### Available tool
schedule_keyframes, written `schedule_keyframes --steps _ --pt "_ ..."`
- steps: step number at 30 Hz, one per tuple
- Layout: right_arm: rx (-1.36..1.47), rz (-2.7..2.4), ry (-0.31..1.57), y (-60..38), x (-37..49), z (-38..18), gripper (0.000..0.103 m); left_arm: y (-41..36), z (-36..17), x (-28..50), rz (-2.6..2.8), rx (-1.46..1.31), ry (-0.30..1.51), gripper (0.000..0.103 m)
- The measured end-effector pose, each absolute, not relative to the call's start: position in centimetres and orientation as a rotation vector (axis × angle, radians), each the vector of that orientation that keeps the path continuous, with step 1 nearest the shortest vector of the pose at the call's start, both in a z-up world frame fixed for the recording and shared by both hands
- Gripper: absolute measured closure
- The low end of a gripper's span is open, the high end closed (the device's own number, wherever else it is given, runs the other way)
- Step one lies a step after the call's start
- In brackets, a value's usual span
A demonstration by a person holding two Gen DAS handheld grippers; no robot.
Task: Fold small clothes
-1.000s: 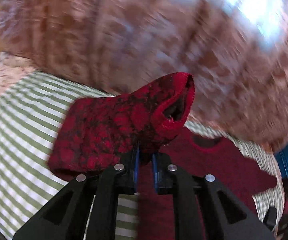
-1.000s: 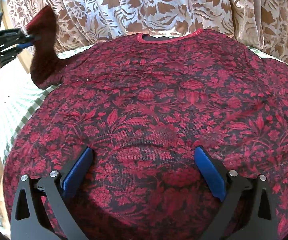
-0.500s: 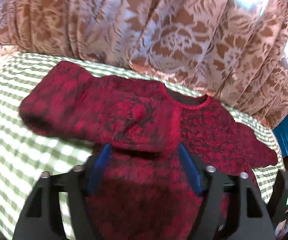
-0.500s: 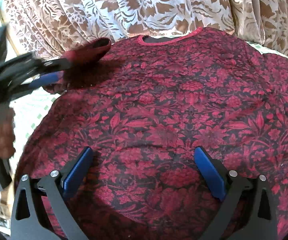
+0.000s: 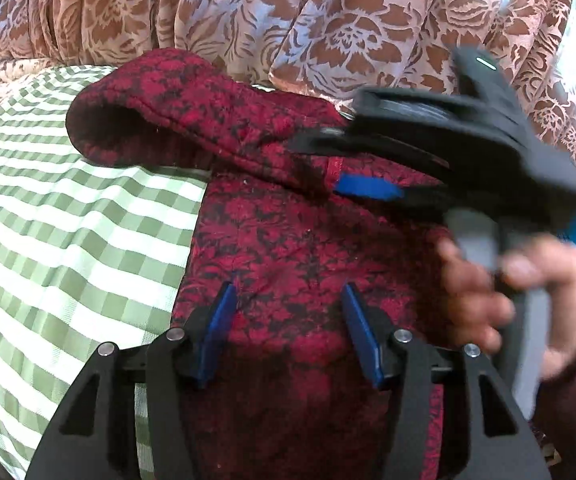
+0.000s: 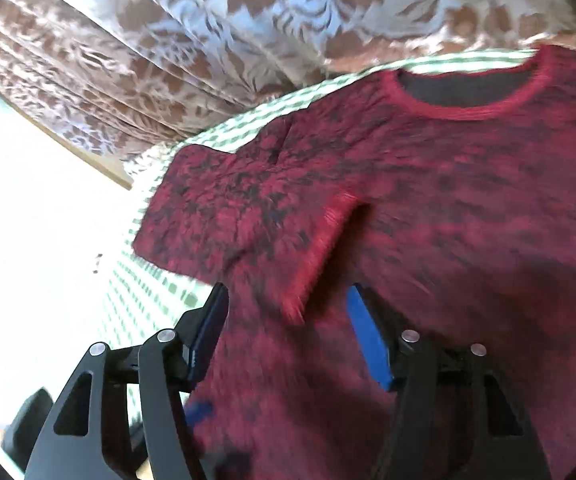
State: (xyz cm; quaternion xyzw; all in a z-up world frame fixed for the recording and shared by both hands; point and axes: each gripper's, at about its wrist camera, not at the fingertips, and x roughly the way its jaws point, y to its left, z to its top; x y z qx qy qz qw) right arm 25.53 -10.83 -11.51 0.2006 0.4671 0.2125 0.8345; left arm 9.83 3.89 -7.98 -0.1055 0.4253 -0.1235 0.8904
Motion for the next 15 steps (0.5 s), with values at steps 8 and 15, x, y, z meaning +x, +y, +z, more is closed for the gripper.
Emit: schedule_keyframes --steps 8,15 --pt "0.319 0.369 0.9 -10.5 26.8 -8.7 0.096 4.1 -8.3 10.0 -0.277 -0.218 0.865 0.045" --pt "0.328 0.22 0.711 -19.7 24.3 -2.1 0.097 3.9 -7.8 10.1 -0.274 -0.212 0.869 0.043"
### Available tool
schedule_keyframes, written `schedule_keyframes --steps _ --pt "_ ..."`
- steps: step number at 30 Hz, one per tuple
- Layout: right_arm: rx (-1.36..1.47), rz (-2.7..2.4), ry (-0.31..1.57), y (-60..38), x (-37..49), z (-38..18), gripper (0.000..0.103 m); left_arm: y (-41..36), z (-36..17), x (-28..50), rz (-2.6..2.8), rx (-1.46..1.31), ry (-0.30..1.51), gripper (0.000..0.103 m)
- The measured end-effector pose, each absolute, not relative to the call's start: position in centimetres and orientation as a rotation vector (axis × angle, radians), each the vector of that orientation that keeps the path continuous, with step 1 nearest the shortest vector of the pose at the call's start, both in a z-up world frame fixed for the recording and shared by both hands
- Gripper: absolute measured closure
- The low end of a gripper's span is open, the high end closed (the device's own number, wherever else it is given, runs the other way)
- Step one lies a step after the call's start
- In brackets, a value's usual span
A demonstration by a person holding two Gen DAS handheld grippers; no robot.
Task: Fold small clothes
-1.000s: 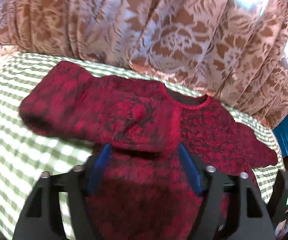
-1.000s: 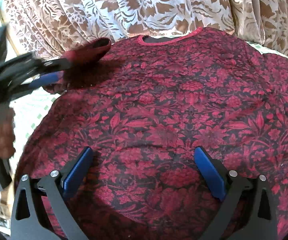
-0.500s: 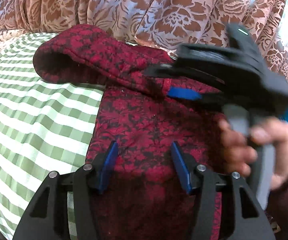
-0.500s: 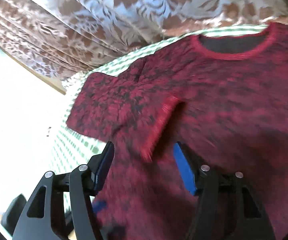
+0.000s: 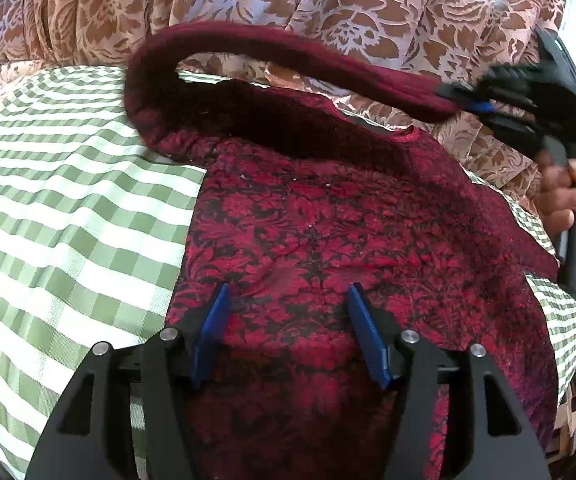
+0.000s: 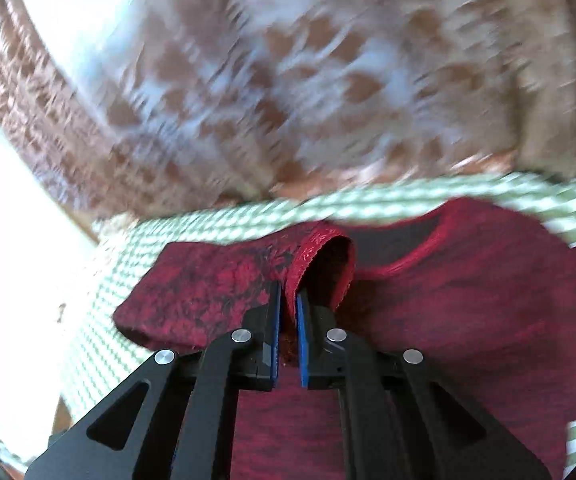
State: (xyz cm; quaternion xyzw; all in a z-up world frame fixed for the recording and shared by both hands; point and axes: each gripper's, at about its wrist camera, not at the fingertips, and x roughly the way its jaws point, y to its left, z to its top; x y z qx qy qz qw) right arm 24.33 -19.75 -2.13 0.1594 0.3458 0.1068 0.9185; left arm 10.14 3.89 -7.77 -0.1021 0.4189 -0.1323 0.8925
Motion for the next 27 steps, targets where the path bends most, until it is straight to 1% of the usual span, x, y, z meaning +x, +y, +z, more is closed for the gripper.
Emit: schedule_keyframes --steps 4,9,13,18,22,27 --pt "0.317 0.09 0.714 -24.9 23.9 -2.2 0.097 3.9 -7.2 10.4 -0.27 -0.218 0.887 0.043" --pt "0.304 -0.071 0.779 -31.1 23.5 -4.8 0.098 4.3 -6.2 10.7 -0.272 -0.251 0.915 0.043" --pt "0.323 -0.134 0.816 -34.3 23.0 -7.1 0.098 5.3 -4.9 11.4 -0.275 -0.314 0.918 0.043" --pt "0.319 -0.178 0.833 -35.7 22.0 -8.9 0.098 5.6 -2.2 13.5 -0.265 -0.323 0.851 0.044" --pt "0.323 -0.178 0.833 -35.9 21.5 -9.0 0.098 4.4 -0.4 16.4 -0.257 -0.289 0.801 0.044" --pt "0.33 -0.148 0.823 -35.9 19.9 -8.4 0.098 1.1 -1.1 20.7 -0.274 -0.232 0.825 0.045"
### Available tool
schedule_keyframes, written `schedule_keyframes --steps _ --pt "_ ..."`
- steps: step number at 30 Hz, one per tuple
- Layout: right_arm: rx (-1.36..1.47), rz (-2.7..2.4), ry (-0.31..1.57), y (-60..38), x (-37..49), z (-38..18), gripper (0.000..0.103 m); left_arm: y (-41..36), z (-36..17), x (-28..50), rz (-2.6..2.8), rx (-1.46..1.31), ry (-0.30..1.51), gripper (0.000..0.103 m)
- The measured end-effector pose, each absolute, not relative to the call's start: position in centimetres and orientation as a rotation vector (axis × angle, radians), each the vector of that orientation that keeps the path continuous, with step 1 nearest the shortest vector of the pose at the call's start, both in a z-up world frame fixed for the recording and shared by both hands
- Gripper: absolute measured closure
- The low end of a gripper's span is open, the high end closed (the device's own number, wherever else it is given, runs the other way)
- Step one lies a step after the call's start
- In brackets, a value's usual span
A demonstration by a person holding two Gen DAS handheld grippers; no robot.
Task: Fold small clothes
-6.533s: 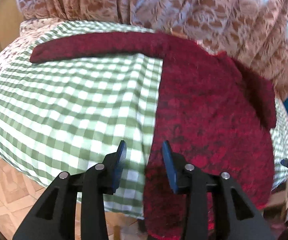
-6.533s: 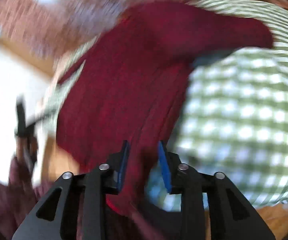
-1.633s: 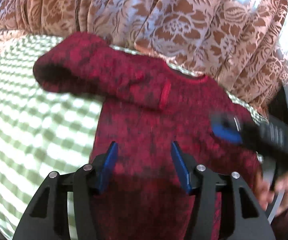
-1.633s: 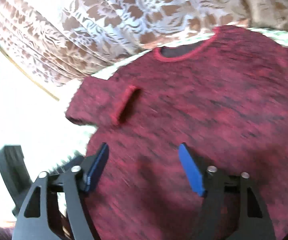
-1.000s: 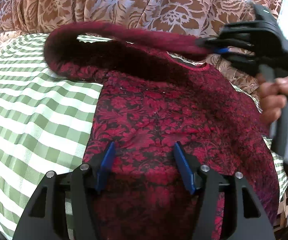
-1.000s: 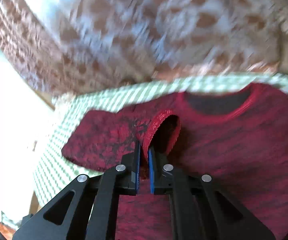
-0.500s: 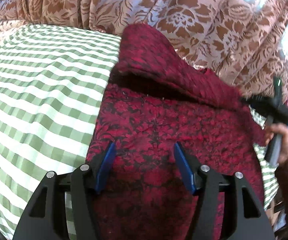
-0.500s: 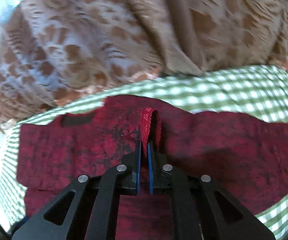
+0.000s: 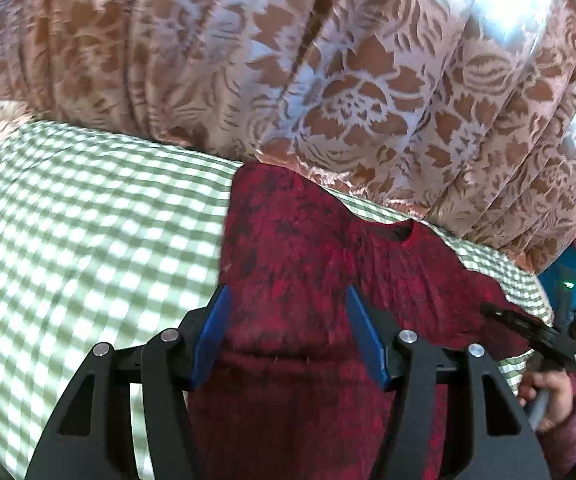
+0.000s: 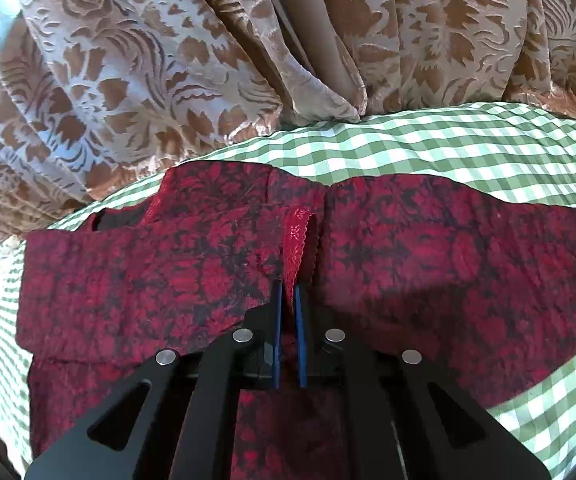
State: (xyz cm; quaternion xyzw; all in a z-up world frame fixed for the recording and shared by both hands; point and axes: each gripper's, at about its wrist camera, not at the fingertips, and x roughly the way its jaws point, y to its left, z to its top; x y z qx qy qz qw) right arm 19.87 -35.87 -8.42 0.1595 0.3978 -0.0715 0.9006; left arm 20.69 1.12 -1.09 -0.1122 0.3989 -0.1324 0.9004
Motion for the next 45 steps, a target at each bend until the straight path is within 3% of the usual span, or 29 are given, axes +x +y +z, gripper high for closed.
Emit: schedule_keyframes --steps 5,10,13,15,16,19,23,27,29,31,38,45 --pt "0.32 -0.17 0.848 -36.5 19.2 -9.0 0.098 0.5 -6.0 24.4 -0.181 -0.188 1.002 0.047" --pt "0.348 -0.168 0.871 -37.2 19.2 -9.4 0.096 1.5 -4.8 23.4 -0.193 -0.214 0.942 0.047" --pt "0.334 -0.175 0.824 -37.0 18.8 -7.7 0.081 2.8 -2.5 23.1 -0.228 -0.277 0.86 0.047" --pt "0.324 -0.158 0.769 -36.4 18.4 -6.2 0.05 3.1 -1.4 23.5 -0.259 -0.297 0.832 0.047" --pt "0.319 -0.144 0.743 -35.9 18.4 -5.6 0.046 2.9 -0.9 24.1 -0.266 -0.295 0.823 0.047" --pt "0.287 -0.082 0.719 -33.7 19.1 -4.5 0.045 2.1 -0.8 26.4 -0.253 -0.27 0.824 0.048" --pt "0.252 -0.008 0.761 -31.0 21.5 -5.6 0.045 1.6 -2.1 30.0 -0.197 -0.288 0.887 0.06" --pt "0.244 -0.027 0.847 -30.4 23.4 -8.7 0.045 2.3 -5.3 33.1 -0.064 -0.307 1.0 0.056" --pt "0.254 -0.035 0.865 -30.5 23.5 -10.0 0.045 2.3 -7.0 33.8 -0.04 -0.292 1.043 0.047" --pt "0.259 -0.03 0.842 -30.7 23.3 -10.5 0.045 1.9 -7.6 33.6 -0.029 -0.254 1.025 0.044" --pt "0.34 0.001 0.825 -31.9 22.2 -9.3 0.045 1.9 -4.7 30.5 -0.001 -0.216 0.933 0.041" --pt "0.625 -0.125 0.649 -41.2 13.4 -7.1 0.041 0.9 -2.3 23.7 -0.101 -0.158 0.856 0.038"
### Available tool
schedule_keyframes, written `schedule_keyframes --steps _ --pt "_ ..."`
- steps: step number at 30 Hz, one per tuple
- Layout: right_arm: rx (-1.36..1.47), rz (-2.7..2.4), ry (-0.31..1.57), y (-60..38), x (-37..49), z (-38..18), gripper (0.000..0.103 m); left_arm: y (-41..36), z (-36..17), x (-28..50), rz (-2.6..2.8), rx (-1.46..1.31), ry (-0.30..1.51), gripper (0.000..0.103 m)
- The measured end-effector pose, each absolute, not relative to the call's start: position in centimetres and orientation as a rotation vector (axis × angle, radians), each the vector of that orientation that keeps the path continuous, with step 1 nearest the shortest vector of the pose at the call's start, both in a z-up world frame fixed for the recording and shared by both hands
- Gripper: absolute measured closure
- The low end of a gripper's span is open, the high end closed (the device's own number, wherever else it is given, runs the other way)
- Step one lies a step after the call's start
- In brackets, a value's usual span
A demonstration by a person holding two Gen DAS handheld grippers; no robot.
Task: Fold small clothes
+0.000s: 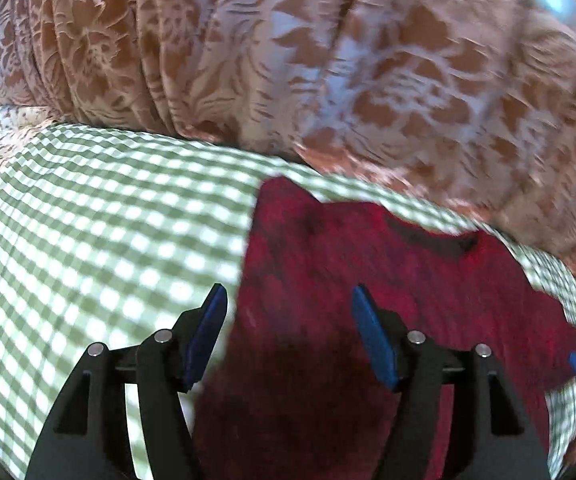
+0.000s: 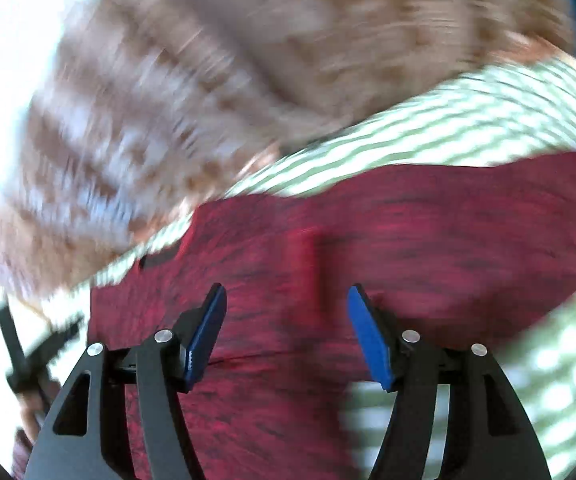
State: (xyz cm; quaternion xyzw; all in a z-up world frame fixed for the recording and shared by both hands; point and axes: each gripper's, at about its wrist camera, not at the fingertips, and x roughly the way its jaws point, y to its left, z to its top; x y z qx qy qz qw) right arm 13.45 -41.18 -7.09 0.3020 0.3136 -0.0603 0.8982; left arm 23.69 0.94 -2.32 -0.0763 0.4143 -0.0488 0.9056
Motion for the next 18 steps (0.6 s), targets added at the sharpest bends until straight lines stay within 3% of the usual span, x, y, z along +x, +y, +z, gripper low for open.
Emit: schedule_keyframes --steps 6,13,18 --pt "0.923 -0.421 0.549 -52.6 4.4 -10.4 0.041 0.1 -3.4 18.2 -0.183 -0.148 0.901 0.038" --pt "1.091 -0.532 0.472 -59.9 3.1 -12.6 0.042 0.9 -5.2 14.7 -0.164 -0.158 0.965 0.038" --pt "1.078 -0.516 0.517 -61.6 5.2 -11.7 0.083 1.5 -5.6 13.7 -0.144 -0.172 0.979 0.038"
